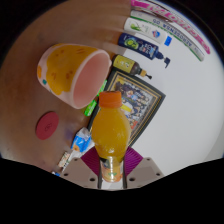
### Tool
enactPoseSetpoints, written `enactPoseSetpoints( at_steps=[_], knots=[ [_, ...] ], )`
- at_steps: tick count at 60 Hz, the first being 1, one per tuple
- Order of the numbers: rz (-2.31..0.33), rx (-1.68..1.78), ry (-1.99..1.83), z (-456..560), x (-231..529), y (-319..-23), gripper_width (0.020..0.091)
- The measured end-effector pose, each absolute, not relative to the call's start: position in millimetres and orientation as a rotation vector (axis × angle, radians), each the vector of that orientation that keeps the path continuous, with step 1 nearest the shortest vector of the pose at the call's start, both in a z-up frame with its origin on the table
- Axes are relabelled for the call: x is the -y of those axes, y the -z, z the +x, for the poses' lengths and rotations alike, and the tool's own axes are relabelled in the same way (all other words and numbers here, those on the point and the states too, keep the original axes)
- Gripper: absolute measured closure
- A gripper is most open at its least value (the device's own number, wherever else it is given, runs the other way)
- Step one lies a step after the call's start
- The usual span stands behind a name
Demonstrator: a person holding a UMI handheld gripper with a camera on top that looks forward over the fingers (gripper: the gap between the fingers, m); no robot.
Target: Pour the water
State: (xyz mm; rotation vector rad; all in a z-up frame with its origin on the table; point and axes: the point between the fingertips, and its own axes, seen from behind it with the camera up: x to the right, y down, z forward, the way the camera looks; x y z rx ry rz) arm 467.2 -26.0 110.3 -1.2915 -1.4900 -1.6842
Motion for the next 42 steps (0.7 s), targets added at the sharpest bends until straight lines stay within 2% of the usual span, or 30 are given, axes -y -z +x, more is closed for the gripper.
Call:
enactPoseSetpoints(
  at_steps=[10,18,33,42],
  knots=[
    [-1.326,1.487,1.629,464.2,26.6,-104.5,0.083],
    [-1.435,1.342,1.455,463.7,31.3,-114.2,0.0829],
    [-1.762,0.777,0.803,467.0,50.4,-132.8,0.0831],
    [-1.87,0.43,0.323,461.1,52.2,-115.2,0.083]
  ],
)
